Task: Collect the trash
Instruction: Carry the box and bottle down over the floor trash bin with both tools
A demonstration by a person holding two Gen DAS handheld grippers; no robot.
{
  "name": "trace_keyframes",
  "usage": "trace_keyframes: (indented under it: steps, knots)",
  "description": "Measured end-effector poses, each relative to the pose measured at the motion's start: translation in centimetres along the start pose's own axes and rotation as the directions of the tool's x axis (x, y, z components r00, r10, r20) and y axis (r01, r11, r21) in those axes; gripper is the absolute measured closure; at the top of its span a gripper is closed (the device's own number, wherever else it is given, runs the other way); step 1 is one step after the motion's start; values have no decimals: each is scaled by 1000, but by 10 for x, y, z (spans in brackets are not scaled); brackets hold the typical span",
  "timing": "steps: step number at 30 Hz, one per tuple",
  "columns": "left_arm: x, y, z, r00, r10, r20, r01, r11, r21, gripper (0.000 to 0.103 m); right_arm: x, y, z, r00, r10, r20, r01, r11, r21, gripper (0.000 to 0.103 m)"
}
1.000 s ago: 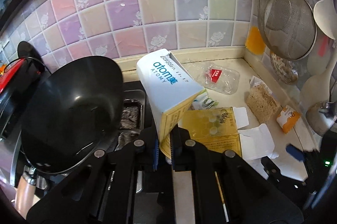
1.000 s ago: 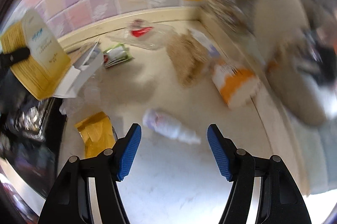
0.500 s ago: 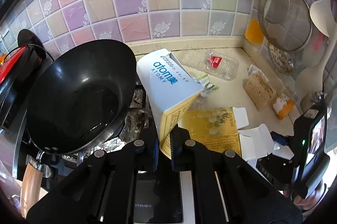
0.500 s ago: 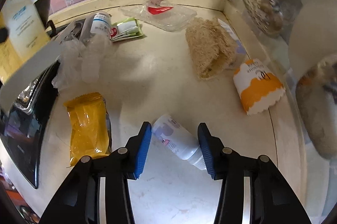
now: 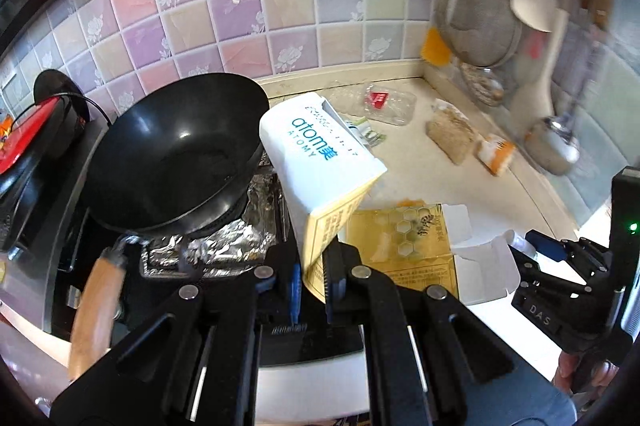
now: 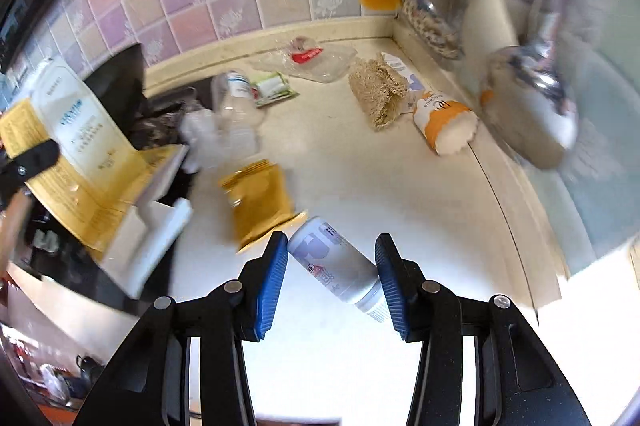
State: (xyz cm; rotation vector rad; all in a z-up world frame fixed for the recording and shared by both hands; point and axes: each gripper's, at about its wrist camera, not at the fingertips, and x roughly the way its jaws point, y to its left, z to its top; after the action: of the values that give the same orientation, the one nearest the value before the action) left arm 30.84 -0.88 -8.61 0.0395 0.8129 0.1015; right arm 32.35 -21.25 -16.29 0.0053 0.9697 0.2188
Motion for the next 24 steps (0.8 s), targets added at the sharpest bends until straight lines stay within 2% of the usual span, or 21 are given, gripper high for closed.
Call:
trace_keyframes:
  steps: [7, 12, 17, 24]
  knots:
    - [-73, 21, -40, 997, -64, 38, 62, 996, 59, 97, -99, 43, -62, 997, -35, 62, 29, 995, 95, 58]
    - [-120, 40, -81, 993, -109, 55, 103, 988, 111, 97, -149, 74, -112, 995, -62, 79, 47, 983, 177, 58]
    - [-142, 55, -124, 990, -140, 25, 135, 979, 150, 97, -179, 100, -164, 995, -82, 60, 67, 973, 222, 58]
    - [-139, 55, -179, 986, -155, -64, 164, 968, 190, 97, -188, 114, -229, 996, -89, -24, 93, 964, 251, 58]
